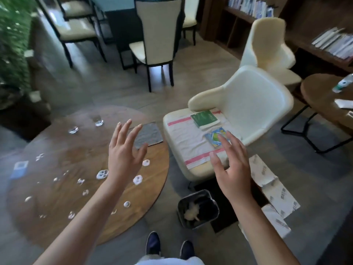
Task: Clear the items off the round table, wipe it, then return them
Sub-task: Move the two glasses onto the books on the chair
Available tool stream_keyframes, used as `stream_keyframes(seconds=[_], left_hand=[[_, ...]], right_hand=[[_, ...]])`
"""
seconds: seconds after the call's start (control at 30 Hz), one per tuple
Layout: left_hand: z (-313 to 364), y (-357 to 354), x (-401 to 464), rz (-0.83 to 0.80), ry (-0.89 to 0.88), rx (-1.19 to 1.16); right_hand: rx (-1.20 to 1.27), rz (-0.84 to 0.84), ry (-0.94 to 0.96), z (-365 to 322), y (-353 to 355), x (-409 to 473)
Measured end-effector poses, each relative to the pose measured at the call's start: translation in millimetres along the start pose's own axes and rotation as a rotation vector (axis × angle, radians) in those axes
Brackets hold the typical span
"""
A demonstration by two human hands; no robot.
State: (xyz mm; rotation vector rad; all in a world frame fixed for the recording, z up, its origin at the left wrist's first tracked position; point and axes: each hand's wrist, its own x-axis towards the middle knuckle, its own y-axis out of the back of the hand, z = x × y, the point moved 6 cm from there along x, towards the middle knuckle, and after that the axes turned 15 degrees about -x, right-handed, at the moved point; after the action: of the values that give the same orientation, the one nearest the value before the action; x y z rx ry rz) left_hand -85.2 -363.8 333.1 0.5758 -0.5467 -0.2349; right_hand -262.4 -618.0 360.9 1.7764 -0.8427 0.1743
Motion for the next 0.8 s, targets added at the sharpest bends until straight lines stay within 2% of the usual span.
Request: stream_keyframes(seconds=[0.37, 0.47, 0.63, 0.8], left_hand=[[-52, 101, -107, 0.236, 0.152, 0.217], [-78, 137, -137, 0.316, 0.263, 0.258], [-103, 154, -148, 0.367, 0.323, 0.252], [-174, 172, -137, 0.367, 0.430, 0.222]], right_hand=[[0.068, -0.185, 0.201, -41, -34, -27], [0.117, -0.280, 0.249, -74, -58, -33], [0.160, -0.342, 0.271, -104, -82, -35], [0.146, -0.437, 0.254, -144, -146, -16]])
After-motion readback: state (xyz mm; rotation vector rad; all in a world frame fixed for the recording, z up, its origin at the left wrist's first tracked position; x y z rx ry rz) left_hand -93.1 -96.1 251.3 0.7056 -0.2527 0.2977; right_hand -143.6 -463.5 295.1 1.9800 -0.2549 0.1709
